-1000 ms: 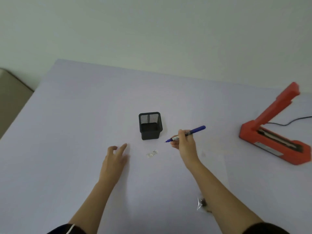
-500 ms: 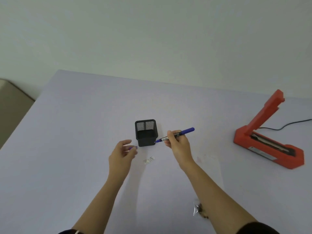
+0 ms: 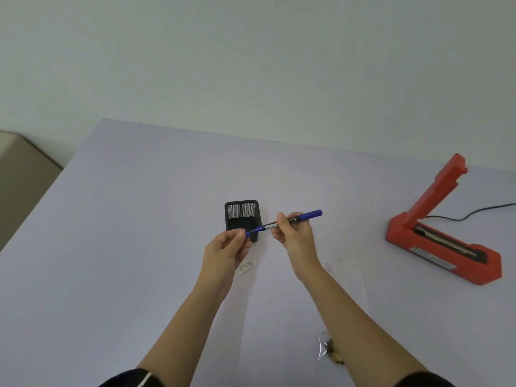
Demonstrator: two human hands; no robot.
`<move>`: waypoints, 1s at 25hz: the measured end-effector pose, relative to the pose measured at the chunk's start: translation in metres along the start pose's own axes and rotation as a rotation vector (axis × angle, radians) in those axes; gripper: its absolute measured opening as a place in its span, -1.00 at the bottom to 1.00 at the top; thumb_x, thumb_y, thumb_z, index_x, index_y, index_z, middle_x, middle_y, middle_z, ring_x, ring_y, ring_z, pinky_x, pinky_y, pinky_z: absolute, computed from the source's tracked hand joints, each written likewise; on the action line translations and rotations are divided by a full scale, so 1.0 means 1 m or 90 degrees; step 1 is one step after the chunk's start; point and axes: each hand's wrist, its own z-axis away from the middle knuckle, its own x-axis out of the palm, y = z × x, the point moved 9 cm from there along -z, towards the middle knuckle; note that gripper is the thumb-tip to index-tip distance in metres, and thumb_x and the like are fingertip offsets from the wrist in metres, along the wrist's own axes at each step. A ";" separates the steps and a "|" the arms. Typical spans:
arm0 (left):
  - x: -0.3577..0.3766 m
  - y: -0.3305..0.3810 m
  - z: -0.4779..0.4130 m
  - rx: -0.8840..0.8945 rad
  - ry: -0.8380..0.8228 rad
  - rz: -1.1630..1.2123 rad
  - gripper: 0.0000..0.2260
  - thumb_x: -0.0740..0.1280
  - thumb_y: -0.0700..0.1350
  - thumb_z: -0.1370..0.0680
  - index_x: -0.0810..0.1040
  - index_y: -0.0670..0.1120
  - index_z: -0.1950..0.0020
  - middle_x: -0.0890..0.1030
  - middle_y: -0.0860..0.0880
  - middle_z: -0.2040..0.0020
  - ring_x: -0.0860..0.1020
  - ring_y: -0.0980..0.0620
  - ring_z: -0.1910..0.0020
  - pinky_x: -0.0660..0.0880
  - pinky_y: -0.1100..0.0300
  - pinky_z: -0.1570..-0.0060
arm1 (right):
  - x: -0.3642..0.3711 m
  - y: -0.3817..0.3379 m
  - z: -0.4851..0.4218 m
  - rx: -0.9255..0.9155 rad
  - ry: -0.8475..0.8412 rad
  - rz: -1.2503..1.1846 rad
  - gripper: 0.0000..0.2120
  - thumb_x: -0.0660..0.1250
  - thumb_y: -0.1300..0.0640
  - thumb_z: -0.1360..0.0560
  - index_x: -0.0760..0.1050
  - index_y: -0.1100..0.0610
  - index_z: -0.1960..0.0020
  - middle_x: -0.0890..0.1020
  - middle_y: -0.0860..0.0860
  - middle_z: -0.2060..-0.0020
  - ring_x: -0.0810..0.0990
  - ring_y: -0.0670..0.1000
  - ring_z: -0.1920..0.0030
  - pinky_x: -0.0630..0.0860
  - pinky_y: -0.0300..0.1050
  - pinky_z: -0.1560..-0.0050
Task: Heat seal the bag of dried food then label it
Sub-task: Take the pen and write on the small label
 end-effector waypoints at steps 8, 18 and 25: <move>0.000 0.014 0.005 0.033 -0.005 0.011 -0.96 0.33 -0.22 -0.52 0.58 -0.13 0.09 0.66 -0.02 0.29 0.61 0.06 0.24 0.57 0.34 0.21 | 0.009 -0.010 0.004 -0.029 -0.065 -0.005 -0.88 0.30 0.22 -0.53 0.39 0.12 0.16 0.56 0.01 0.30 0.59 -0.13 0.33 0.55 -0.29 0.21; 0.010 0.020 0.013 0.045 -0.031 -0.014 -0.95 0.35 -0.20 -0.52 0.60 -0.15 0.10 0.64 -0.06 0.29 0.58 0.06 0.28 0.56 0.30 0.20 | 0.011 -0.018 0.014 -0.064 -0.081 0.051 -0.91 0.31 0.20 -0.52 0.48 0.13 0.16 0.60 0.00 0.32 0.60 -0.15 0.32 0.54 -0.33 0.22; 0.014 0.014 0.021 -0.010 -0.027 0.045 -0.85 0.35 -0.17 -0.52 0.59 -0.16 0.23 0.55 -0.01 0.43 0.47 0.15 0.48 0.48 0.38 0.42 | 0.026 -0.037 0.019 -0.100 -0.144 0.116 -0.89 0.33 0.23 -0.50 0.46 0.11 0.18 0.60 0.05 0.30 0.59 -0.12 0.35 0.56 -0.27 0.22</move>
